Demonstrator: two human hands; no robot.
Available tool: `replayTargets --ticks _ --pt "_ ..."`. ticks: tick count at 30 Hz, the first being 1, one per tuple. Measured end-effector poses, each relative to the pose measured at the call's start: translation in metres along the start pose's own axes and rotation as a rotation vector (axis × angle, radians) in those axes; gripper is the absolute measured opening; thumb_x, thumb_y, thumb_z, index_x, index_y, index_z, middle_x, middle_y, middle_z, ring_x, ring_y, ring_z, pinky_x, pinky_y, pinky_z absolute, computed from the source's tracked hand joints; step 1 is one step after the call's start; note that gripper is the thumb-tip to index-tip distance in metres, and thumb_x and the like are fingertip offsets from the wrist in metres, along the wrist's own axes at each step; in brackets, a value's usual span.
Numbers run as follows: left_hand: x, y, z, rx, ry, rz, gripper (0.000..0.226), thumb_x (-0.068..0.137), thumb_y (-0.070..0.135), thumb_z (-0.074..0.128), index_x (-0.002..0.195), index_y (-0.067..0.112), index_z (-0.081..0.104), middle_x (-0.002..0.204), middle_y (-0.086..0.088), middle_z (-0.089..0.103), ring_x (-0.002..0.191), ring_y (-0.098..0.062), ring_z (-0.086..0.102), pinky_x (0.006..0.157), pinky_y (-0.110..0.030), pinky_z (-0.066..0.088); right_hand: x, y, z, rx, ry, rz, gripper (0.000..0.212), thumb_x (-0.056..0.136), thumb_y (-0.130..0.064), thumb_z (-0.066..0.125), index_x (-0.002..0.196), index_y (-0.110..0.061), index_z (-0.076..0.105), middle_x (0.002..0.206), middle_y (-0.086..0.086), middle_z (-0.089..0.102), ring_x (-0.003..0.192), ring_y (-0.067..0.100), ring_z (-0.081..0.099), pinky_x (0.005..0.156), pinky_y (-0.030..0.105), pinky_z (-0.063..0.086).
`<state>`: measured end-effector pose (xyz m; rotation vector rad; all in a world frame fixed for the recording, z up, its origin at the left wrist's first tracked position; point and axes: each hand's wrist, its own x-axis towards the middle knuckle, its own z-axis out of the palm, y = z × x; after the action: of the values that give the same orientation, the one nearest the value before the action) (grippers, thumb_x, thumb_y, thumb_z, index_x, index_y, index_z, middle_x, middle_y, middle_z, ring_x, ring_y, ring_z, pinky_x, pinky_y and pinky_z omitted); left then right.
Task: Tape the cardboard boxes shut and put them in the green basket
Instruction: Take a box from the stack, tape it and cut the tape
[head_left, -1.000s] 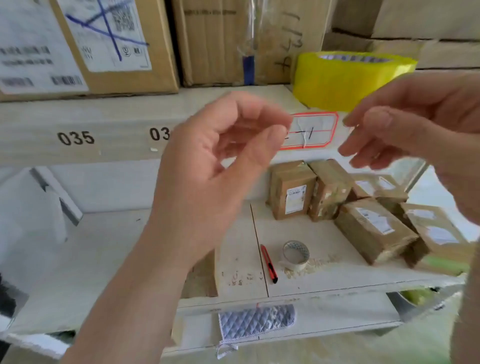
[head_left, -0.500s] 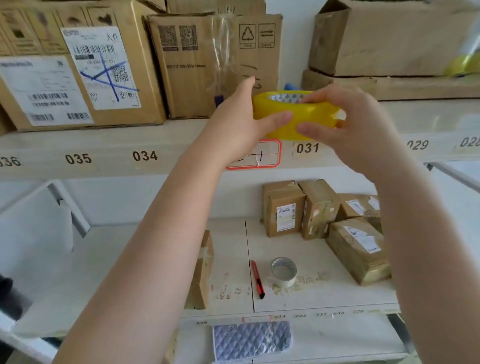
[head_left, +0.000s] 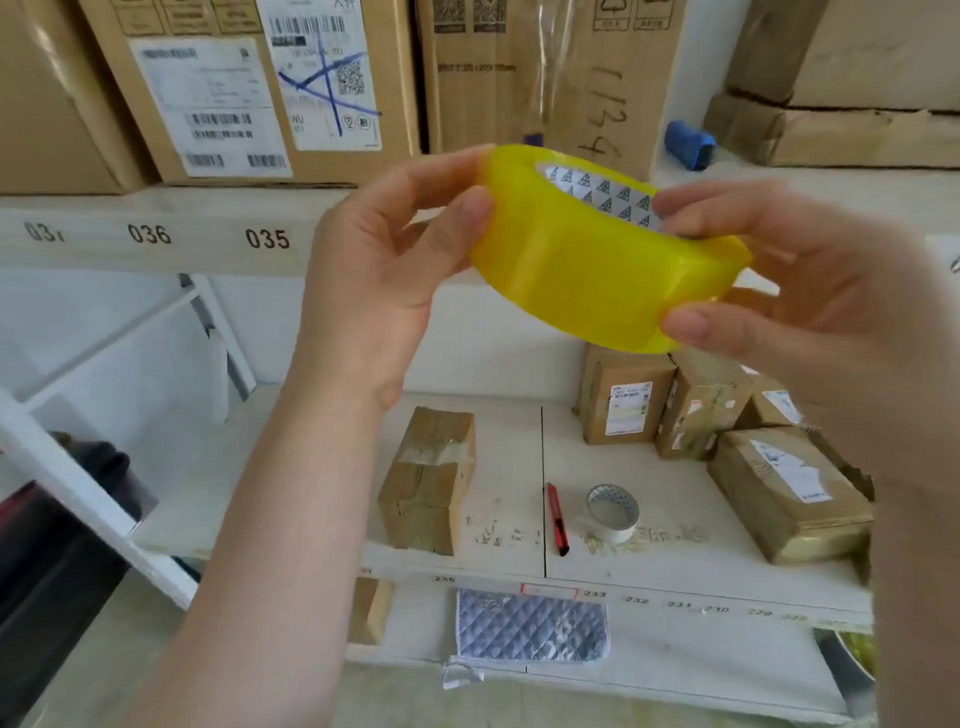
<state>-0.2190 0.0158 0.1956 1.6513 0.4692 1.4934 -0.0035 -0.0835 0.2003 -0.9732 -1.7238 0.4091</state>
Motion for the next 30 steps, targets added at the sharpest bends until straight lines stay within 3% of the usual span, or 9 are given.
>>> replayTargets --ticks 5,10,13,16,20,22,26,30 --pt "-0.031 -0.011 -0.022 -0.081 0.142 -0.124 0.016 0.078 0.020 0.072 0.094 0.017 0.070 0.096 -0.003 0.071 0.087 -0.013 0.068 0.075 -0.025 0.054 -0.004 0.006 0.023 -0.017 -0.060 0.042 0.035 0.072 -0.045 0.076 0.106 -0.041 0.066 0.126 -0.010 0.059 0.127 0.014 0.051 0.087 0.040 0.057" --pt "-0.073 -0.018 -0.051 -0.131 0.230 -0.197 0.005 0.074 0.019 0.073 0.073 0.024 0.075 0.081 0.006 0.074 0.075 -0.009 0.069 0.070 -0.022 0.055 -0.020 0.008 0.050 -0.013 -0.172 0.057 0.034 0.072 -0.049 0.075 0.105 -0.048 0.066 0.124 -0.015 0.058 0.125 0.011 0.052 0.090 0.037 0.055" --pt "-0.094 -0.033 -0.060 -0.136 0.285 -0.290 0.006 0.072 0.022 0.075 0.077 0.019 0.072 0.081 0.004 0.075 0.076 -0.009 0.070 0.070 -0.022 0.055 -0.028 0.018 0.068 0.006 -0.225 0.154 0.033 0.071 -0.052 0.076 0.103 -0.045 0.067 0.122 -0.017 0.059 0.120 0.008 0.055 0.095 0.040 0.052" --pt "-0.104 -0.050 -0.063 -0.108 0.324 -0.420 0.016 0.069 0.022 0.071 0.081 0.012 0.066 0.078 0.003 0.074 0.075 -0.009 0.069 0.071 -0.021 0.055 -0.031 0.033 0.079 -0.023 -0.272 0.260 0.037 0.066 -0.052 0.072 0.102 -0.042 0.067 0.119 -0.019 0.059 0.114 0.002 0.056 0.095 0.030 0.053" --pt "-0.106 -0.071 -0.060 -0.082 0.347 -0.510 0.004 0.071 0.020 0.073 0.067 0.020 0.071 0.075 0.002 0.072 0.072 -0.010 0.069 0.070 -0.022 0.056 -0.033 0.056 0.086 -0.071 -0.323 0.371 0.035 0.072 -0.045 0.073 0.105 -0.039 0.063 0.121 -0.021 0.056 0.110 0.001 0.057 0.096 0.034 0.051" --pt "-0.106 -0.083 -0.056 -0.036 0.358 -0.539 0.018 0.079 0.010 0.073 0.066 0.021 0.071 0.076 0.000 0.073 0.074 -0.011 0.069 0.072 -0.024 0.057 -0.035 0.068 0.095 -0.082 -0.330 0.410 0.031 0.077 -0.048 0.074 0.103 -0.040 0.059 0.124 -0.018 0.055 0.109 0.003 0.056 0.093 0.034 0.050" --pt "-0.102 -0.105 -0.047 0.104 0.350 -0.577 0.017 0.083 0.009 0.074 0.070 0.018 0.066 0.080 -0.002 0.074 0.078 -0.012 0.069 0.075 -0.026 0.057 -0.039 0.093 0.118 -0.096 -0.242 0.528 0.037 0.063 -0.066 0.062 0.091 -0.042 0.059 0.119 -0.017 0.055 0.103 0.003 0.055 0.083 0.024 0.047" --pt "-0.093 -0.120 -0.053 0.217 0.278 -0.552 0.020 0.081 0.011 0.077 0.069 0.020 0.065 0.069 0.012 0.071 0.070 0.001 0.065 0.069 -0.012 0.050 -0.042 0.127 0.119 -0.160 -0.249 0.618 0.046 0.065 -0.072 0.057 0.090 -0.034 0.064 0.103 -0.009 0.065 0.086 0.013 0.063 0.072 0.029 0.050"
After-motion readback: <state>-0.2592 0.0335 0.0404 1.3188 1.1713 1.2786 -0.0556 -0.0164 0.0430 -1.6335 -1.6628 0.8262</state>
